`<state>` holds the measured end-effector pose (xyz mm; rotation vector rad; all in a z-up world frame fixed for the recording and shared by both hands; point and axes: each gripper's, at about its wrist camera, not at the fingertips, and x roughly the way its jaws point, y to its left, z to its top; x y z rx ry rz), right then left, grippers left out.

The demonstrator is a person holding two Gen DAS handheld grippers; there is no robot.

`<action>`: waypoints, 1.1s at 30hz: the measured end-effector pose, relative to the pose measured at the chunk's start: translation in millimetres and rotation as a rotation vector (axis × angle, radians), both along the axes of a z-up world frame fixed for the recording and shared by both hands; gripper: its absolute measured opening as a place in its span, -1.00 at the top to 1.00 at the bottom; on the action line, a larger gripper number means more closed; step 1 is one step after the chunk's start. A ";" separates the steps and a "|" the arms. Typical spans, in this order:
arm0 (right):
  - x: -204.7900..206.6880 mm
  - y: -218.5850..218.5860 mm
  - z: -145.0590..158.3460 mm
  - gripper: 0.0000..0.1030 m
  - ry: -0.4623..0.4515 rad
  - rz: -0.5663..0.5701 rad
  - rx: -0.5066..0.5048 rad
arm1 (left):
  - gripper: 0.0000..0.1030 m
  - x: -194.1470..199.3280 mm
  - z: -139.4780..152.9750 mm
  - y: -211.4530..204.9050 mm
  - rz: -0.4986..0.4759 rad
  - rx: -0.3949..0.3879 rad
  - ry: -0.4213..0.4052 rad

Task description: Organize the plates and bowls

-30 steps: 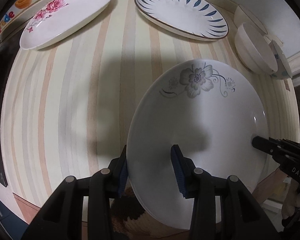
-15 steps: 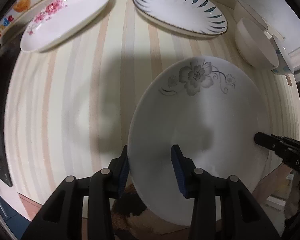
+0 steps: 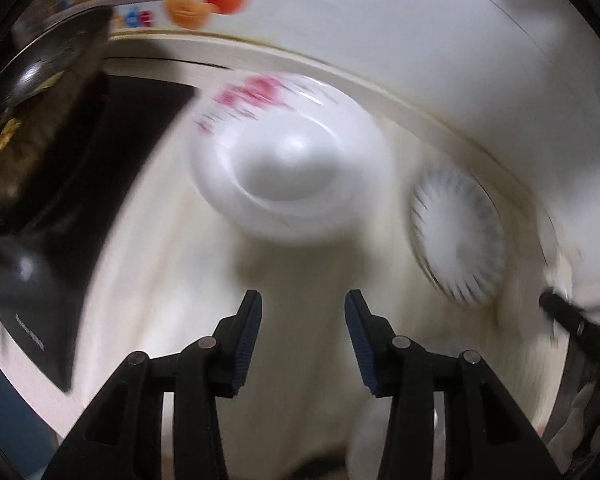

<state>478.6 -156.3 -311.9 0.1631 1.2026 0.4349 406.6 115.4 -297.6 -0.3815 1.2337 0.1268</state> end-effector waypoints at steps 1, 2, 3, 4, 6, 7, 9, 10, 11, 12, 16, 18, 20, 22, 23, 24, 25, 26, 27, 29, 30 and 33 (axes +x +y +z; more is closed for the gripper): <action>22.5 19.4 -4.9 0.07 -0.009 0.017 0.005 | 0.21 5.4 -2.4 8.3 0.024 0.014 -0.003; 43.6 37.9 -12.0 0.07 -0.008 0.033 -0.003 | 0.21 12.5 -5.9 19.7 0.050 0.034 0.000; 69.1 61.7 -23.7 0.07 0.000 0.064 -0.017 | 0.21 12.9 -9.3 31.6 0.064 0.040 0.000; 81.9 74.9 -30.8 0.07 0.002 0.083 -0.031 | 0.21 17.5 -14.7 42.7 0.084 0.055 0.007; 114.5 106.6 -51.4 0.08 -0.001 0.128 -0.089 | 0.21 26.9 -26.2 59.9 0.115 0.073 0.033; 128.1 121.0 -61.3 0.08 0.004 0.142 -0.117 | 0.21 30.7 -32.3 65.1 0.134 0.083 0.046; 152.1 141.8 -82.7 0.09 0.021 0.162 -0.159 | 0.21 37.8 -42.0 77.6 0.165 0.099 0.080; 158.9 148.2 -91.4 0.09 0.028 0.167 -0.180 | 0.21 42.2 -48.0 82.6 0.178 0.095 0.095; 164.3 150.8 -98.0 0.09 0.034 0.168 -0.190 | 0.21 45.8 -54.8 86.7 0.196 0.093 0.115; 170.6 154.8 -105.1 0.10 0.042 0.170 -0.198 | 0.21 49.1 -59.8 89.0 0.199 0.085 0.125; 189.5 156.4 -132.2 0.47 0.075 0.162 -0.182 | 0.22 56.8 -70.8 90.5 0.189 0.064 0.118; 192.0 158.7 -140.4 0.58 0.091 0.166 -0.165 | 0.47 59.7 -70.2 87.6 0.165 0.073 0.088; 191.7 160.0 -140.4 0.58 0.069 0.164 -0.152 | 0.51 58.9 -67.1 82.1 0.145 0.092 0.063; 190.8 160.9 -140.0 0.59 0.051 0.162 -0.159 | 0.51 55.9 -66.9 81.3 0.140 0.098 0.053; 189.0 160.7 -139.0 0.60 0.038 0.167 -0.159 | 0.51 52.8 -66.3 81.9 0.140 0.092 0.046; 187.3 159.7 -138.0 0.62 0.034 0.173 -0.160 | 0.51 51.8 -66.3 82.7 0.140 0.088 0.043; 186.9 161.6 -139.3 0.66 0.030 0.177 -0.157 | 0.51 48.0 -64.0 83.3 0.140 0.083 0.035; 184.6 160.0 -136.4 0.67 0.021 0.182 -0.154 | 0.51 46.2 -61.5 83.6 0.136 0.080 0.029; 182.3 158.7 -132.4 0.70 0.015 0.184 -0.155 | 0.51 43.5 -58.9 81.1 0.132 0.080 0.026; 176.9 154.8 -124.1 0.70 0.000 0.183 -0.143 | 0.51 37.3 -53.4 78.3 0.118 0.083 0.025; 174.1 151.2 -119.2 0.70 -0.007 0.180 -0.135 | 0.51 32.9 -50.0 76.4 0.112 0.078 0.022; 167.3 138.9 -104.1 0.70 -0.027 0.172 -0.129 | 0.51 34.4 -39.9 70.6 0.075 0.078 0.002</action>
